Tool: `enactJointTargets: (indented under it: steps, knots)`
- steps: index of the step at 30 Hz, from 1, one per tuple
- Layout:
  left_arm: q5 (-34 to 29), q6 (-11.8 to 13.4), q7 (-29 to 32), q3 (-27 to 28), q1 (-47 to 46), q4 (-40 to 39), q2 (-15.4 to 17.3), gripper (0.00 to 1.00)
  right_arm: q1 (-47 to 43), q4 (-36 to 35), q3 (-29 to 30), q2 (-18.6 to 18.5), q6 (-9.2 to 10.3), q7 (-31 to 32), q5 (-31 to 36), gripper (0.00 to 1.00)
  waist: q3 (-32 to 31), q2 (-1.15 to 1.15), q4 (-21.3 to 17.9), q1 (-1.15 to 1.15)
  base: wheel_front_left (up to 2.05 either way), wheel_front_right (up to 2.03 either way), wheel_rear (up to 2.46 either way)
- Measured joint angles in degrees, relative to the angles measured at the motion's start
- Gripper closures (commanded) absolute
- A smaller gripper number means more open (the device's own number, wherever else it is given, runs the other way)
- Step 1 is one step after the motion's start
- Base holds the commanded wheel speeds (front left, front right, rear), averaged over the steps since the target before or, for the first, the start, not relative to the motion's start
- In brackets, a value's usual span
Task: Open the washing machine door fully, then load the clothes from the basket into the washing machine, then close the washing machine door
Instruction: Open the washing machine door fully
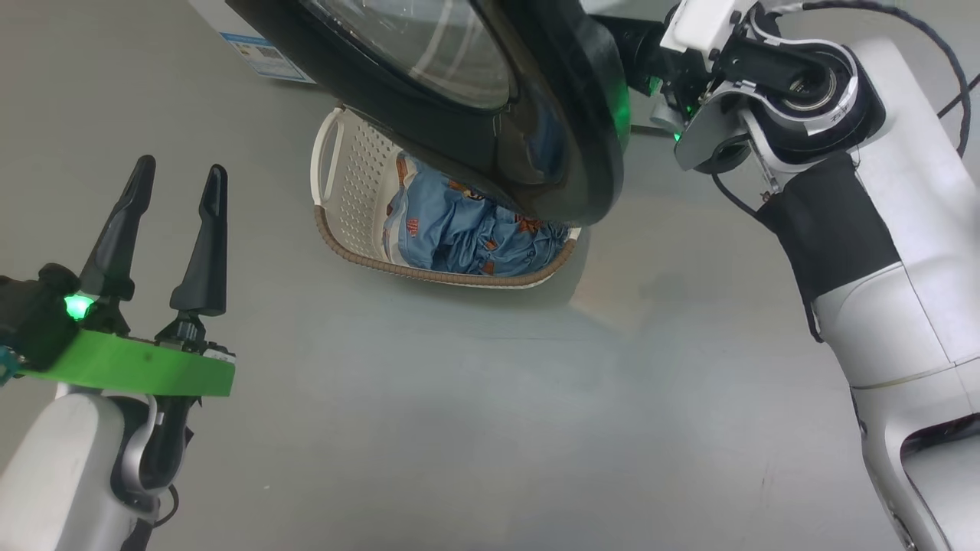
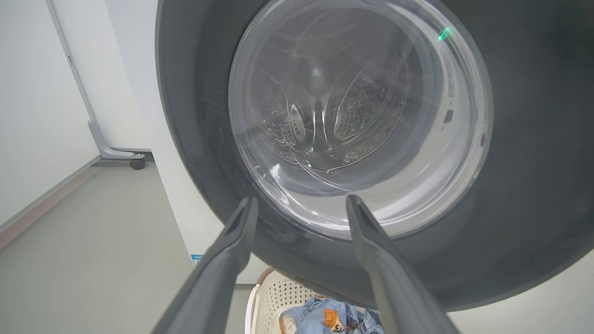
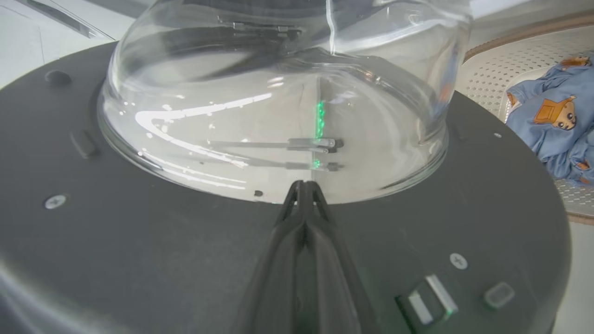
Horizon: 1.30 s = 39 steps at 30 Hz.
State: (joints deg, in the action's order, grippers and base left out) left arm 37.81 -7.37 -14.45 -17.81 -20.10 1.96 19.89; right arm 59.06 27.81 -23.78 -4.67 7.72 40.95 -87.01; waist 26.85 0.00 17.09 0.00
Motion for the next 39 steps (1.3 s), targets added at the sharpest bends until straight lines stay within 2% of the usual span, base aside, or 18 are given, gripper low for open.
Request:
enactJointTargets:
  steps: [15,31,39]
  knots:
    - [-0.9,0.0,0.0,-0.5,2.2,0.5,0.0,0.00,-7.6,-5.6,-5.5,0.1,0.00,4.2,-8.8,1.00,-4.8,0.00,-0.1,0.00,0.00,0.00,0.00]
    - [-1.2,0.0,0.0,-0.2,3.7,0.9,0.0,0.00,-12.8,-12.2,-12.6,0.1,-0.04,4.0,-14.5,1.00,-7.7,0.00,0.2,0.00,0.00,0.00,0.00]
    - [-1.2,0.0,0.0,-0.1,3.7,1.0,-0.1,0.00,-14.7,-13.3,-15.6,0.1,-1.78,0.8,-15.9,1.00,-8.0,0.00,0.7,0.00,0.00,0.00,0.00]
